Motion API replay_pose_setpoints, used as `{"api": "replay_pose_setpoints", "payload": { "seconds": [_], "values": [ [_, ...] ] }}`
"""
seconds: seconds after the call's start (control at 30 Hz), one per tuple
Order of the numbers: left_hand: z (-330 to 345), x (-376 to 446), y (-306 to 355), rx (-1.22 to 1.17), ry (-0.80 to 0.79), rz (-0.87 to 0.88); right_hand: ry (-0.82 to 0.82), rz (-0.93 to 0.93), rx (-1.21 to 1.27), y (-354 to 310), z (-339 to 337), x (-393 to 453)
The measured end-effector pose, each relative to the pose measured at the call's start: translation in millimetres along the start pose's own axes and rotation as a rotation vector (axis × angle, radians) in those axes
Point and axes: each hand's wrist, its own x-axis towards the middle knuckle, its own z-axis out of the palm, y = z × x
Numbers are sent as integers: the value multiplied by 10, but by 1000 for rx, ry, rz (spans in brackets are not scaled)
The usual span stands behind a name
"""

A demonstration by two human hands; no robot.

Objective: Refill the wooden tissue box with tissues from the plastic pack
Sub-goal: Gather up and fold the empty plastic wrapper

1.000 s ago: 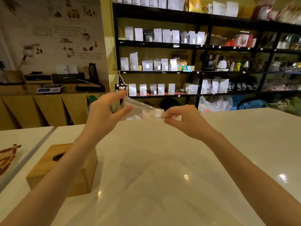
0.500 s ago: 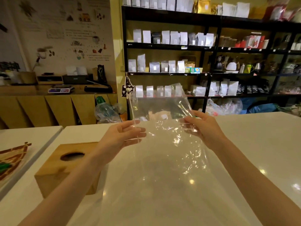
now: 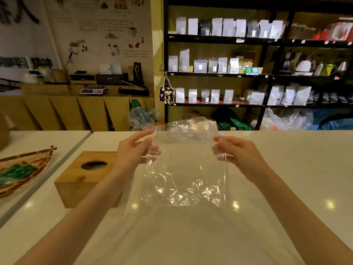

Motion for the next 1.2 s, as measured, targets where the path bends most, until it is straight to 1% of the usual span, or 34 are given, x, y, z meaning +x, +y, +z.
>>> {"api": "replay_pose_setpoints", "payload": {
  "seconds": [0.13,0.23,0.3,0.37,0.43,0.5,0.57,0.63,0.7,0.73,0.8,0.83,0.9,0.97,1.03,1.07,1.1,1.13,1.17,1.2],
  "values": [
    [-132,-121,55,143,24,34,-83,-24,-101,-23,24,-83],
    [-267,-247,118,219,-4,-2,-95,-16,-173,-81,97,-222],
    [-364,-372,156,371,-55,14,-61,-67,-379,-127,165,-347],
    [-452,-530,157,597,-77,82,-1,-183,-659,-169,236,-510],
    [-527,-743,161,778,-39,205,78,-291,-861,-219,324,-713],
    [-619,-996,175,887,3,323,157,-349,-981,-275,411,-943],
    [-738,-1280,201,919,15,377,162,-363,-967,-359,473,-1190],
    [-878,-1591,233,871,-20,380,93,-329,-772,-504,526,-1502],
    [-1030,-1912,278,710,-113,277,-4,-287,-529,-654,582,-1825],
    [-1101,-2074,302,591,-181,182,-51,-286,-447,-716,619,-1959],
    [-1224,-2384,299,375,-365,-21,-123,-265,-324,-787,706,-2175],
    [-1281,-2516,247,299,-463,-99,-153,-224,-264,-792,757,-2258],
    [-1388,-2775,75,132,-608,-272,-219,-99,-213,-692,854,-2384],
    [-1476,-2991,-181,49,-705,-448,-291,77,-267,-450,946,-2485],
    [-1560,-3165,-514,48,-757,-585,-370,278,-308,-82,1039,-2568],
    [-1595,-3243,-686,49,-758,-651,-403,401,-271,119,1093,-2607],
    [-1635,-3303,-895,46,-755,-706,-405,548,-159,357,1137,-2643],
    [-1656,-3364,-1080,32,-739,-772,-360,704,26,578,1190,-2690],
    [-1680,-3416,-1290,12,-709,-830,-278,833,222,814,1247,-2743],
    [-1696,-3469,-1492,-7,-657,-877,-200,922,385,1059,1300,-2800]
  ]
}}
